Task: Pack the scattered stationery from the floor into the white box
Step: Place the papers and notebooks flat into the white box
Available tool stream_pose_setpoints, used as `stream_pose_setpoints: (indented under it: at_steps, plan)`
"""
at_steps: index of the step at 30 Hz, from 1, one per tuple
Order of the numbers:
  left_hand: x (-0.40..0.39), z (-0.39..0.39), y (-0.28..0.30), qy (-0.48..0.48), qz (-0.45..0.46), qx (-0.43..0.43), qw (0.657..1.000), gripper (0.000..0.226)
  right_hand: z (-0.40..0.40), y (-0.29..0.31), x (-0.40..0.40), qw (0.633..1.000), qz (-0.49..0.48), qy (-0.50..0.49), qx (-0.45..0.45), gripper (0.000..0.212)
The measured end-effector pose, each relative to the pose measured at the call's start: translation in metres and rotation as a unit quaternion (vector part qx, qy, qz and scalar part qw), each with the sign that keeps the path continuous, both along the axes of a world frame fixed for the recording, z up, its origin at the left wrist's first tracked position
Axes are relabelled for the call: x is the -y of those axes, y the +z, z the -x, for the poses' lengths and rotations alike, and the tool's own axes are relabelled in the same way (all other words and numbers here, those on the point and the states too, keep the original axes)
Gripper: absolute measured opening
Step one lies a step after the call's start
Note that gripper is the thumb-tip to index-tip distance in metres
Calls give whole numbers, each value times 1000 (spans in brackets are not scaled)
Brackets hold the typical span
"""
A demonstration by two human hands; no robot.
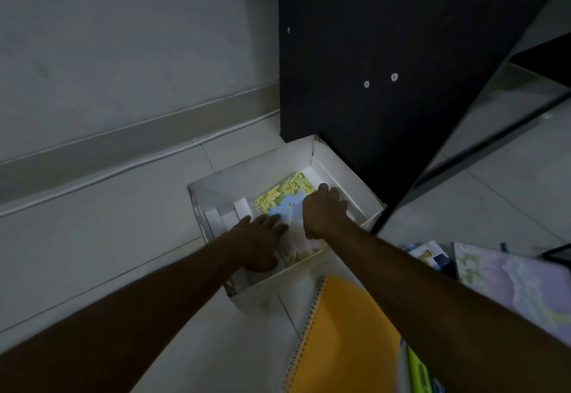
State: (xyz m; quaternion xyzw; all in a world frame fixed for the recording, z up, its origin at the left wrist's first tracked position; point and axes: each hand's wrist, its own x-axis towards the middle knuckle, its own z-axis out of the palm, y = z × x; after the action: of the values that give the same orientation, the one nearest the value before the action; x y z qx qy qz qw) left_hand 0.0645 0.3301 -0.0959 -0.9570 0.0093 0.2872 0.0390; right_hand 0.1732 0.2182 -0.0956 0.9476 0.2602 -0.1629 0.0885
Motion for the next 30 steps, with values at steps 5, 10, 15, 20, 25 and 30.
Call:
stream_pose_setpoints:
  at_steps: [5,10,15,20,25,30]
  plan:
    - [4,-6,-5,-3,-8,-13,1000,68,3,1,5,998,-48,31,23,53]
    - [12,-9,-9,-28,-37,15,999,61,8,2,7,990,-84,105,33,36]
    - [8,-5,-8,-11,19,-2,1000,60,12,8,6,990,-24,140,2,36]
    - [6,2,4,63,129,0,990,64,21,25,8,983,9,152,-103,37]
    - [38,-4,35,161,329,119,923,37,22,67,49,974,-148,143,-99,30]
    - [96,-5,71,101,343,325,875,19,14,87,139,942,-286,175,-22,18]
